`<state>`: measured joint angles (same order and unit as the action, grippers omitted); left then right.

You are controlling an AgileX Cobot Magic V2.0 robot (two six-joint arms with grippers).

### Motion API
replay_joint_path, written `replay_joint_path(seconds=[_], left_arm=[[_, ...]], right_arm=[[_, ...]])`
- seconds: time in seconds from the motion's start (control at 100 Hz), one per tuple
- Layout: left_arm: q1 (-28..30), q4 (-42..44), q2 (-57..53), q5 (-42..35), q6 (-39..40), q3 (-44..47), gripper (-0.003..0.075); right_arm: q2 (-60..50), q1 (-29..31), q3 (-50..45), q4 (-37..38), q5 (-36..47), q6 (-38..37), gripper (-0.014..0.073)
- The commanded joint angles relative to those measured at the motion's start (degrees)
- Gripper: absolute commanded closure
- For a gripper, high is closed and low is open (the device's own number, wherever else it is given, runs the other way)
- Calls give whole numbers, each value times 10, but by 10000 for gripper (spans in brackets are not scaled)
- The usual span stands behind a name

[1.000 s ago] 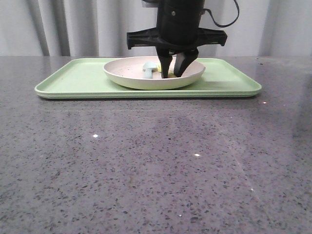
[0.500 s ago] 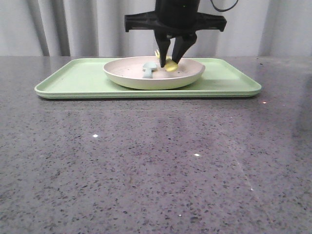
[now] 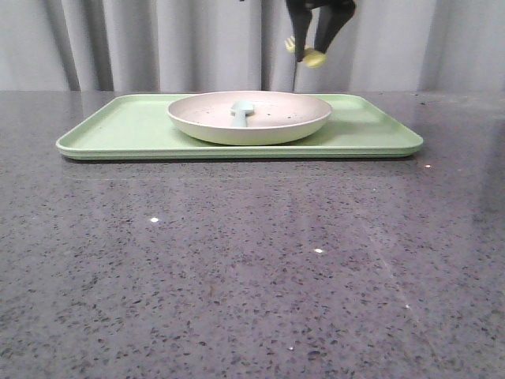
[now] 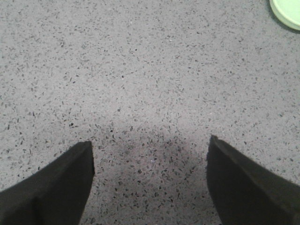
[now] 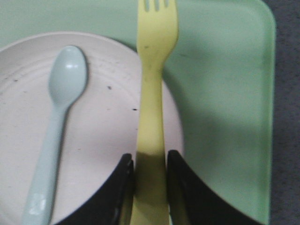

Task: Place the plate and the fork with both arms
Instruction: 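Close the right gripper on the fork handle and lift it, then lower the fork onto the tray beside the plate, then open the right gripper and raise it away from the fork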

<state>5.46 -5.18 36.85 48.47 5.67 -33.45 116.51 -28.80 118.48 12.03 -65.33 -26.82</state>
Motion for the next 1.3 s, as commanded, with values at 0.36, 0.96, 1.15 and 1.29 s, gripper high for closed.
replay_joint_path(seconds=[0.36,0.96,1.15,1.29], left_arm=[[1,-3,-1,-30,1,-15,228],[1,-3,-1,-28,1,-15,228],[1,-3,-1,-28,1,-15,228],[1,-3,-1,-28,1,-15,228]], right_arm=[[-53,97,-1,-75,8,119,485],[-78,97,-129,-72,84,122,485],[-78,97,-129,-72,84,122,482],[-87,97,-129,-68,86,122,482]])
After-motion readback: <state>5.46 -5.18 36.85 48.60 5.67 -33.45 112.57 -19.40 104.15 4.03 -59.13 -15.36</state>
